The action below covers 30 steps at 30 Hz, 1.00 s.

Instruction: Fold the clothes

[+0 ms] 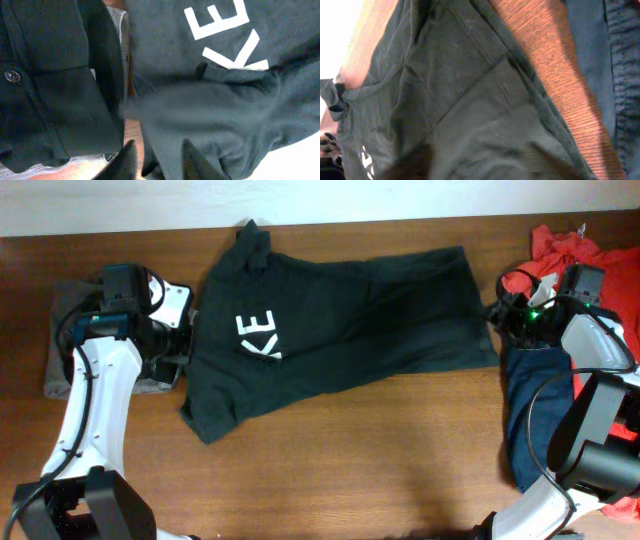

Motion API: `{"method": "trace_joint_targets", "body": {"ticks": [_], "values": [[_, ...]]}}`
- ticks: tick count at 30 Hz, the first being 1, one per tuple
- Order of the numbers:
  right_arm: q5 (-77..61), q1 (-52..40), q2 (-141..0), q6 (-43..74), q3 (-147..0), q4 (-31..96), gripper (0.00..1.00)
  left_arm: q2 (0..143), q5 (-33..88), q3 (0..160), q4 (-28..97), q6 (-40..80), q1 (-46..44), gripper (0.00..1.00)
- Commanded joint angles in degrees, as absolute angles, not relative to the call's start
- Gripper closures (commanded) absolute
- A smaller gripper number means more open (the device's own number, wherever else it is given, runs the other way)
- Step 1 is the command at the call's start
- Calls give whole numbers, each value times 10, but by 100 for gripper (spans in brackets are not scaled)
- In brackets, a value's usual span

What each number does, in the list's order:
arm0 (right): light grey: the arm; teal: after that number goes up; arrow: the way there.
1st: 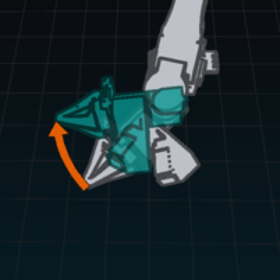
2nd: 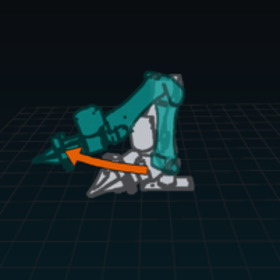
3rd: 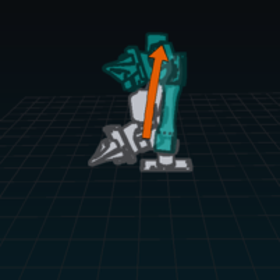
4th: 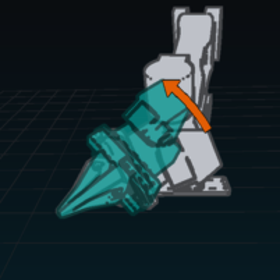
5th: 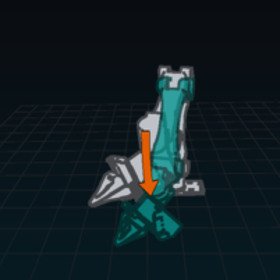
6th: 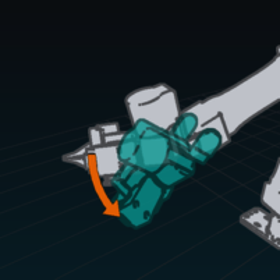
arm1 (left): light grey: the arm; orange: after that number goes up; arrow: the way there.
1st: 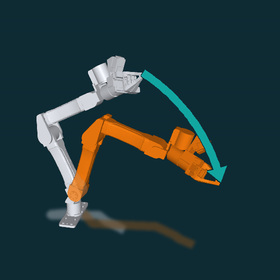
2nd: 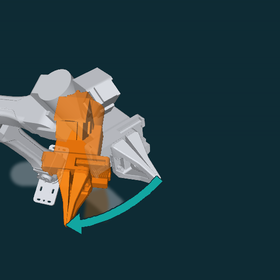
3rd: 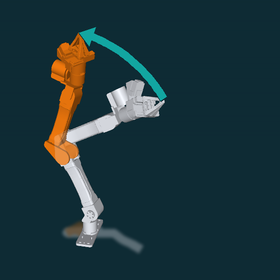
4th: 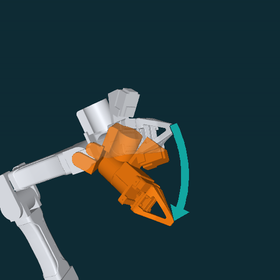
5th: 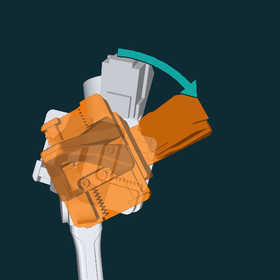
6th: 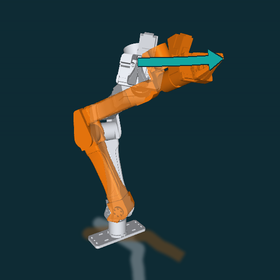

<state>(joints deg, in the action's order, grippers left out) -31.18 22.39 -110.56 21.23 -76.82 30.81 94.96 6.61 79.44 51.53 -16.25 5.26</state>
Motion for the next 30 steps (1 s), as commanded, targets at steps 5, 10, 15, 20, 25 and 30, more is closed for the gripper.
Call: {"method": "trace_joint_targets", "body": {"ticks": [5, 10, 15, 20, 25, 30], "values": [[-306, 222, -1104, 183, -774, 356, 24, 925, 84, 826, 581, -111, 54, 38], [-272, 221, -1104, 135, -774, 431, 25, 920, 81, 807, 706, -53, 54, 37], [-263, 221, -1104, 138, -770, 442, 30, 920, 81, 695, 660, 10, 54, 39], [-263, 221, -1105, 138, -768, 441, 30, 920, 81, 590, 496, 34, 54, 57], [-263, 221, -1105, 138, -768, 441, 30, 917, 55, 595, 430, 36, 54, 60], [-263, 221, -1107, 140, -768, 439, 30, 921, -3, 595, 350, 30, 54, 50]]}}
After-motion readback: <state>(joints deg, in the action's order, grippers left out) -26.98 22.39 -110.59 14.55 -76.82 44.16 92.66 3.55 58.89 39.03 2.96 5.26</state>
